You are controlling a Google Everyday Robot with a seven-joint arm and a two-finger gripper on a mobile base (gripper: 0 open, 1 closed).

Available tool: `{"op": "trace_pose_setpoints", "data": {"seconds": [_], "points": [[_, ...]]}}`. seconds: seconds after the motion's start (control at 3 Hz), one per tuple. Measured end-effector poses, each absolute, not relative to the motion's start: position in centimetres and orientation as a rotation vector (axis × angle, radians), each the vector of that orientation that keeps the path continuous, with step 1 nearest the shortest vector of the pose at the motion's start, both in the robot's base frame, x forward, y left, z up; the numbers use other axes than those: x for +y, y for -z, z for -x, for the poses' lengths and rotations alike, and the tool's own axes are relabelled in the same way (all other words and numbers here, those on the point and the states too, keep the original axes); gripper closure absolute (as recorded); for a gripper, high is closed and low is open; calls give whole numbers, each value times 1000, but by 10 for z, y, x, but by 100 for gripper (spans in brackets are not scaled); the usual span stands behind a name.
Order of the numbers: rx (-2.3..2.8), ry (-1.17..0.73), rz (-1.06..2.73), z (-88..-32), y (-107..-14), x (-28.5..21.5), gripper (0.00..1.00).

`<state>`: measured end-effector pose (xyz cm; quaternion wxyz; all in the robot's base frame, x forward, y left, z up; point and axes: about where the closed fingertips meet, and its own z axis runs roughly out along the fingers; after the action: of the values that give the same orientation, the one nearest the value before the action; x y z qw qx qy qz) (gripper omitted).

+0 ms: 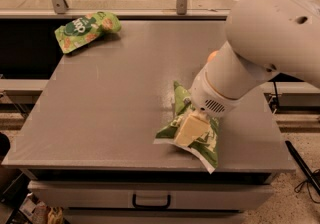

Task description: Move green jalapeno chip bag near green rice chip bag

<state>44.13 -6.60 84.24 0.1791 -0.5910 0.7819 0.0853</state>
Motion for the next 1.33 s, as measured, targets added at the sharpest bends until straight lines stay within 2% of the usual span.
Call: {"op": "trace_pose_setpoints", "data": {"seconds": [0.67,1.0,1.33], "points": [[2206,-235,1674,-440,-844,-65,88],[2206,-235,1674,-440,-844,-65,100],[2204,-177,1678,-448,-859,-72,100]]}}
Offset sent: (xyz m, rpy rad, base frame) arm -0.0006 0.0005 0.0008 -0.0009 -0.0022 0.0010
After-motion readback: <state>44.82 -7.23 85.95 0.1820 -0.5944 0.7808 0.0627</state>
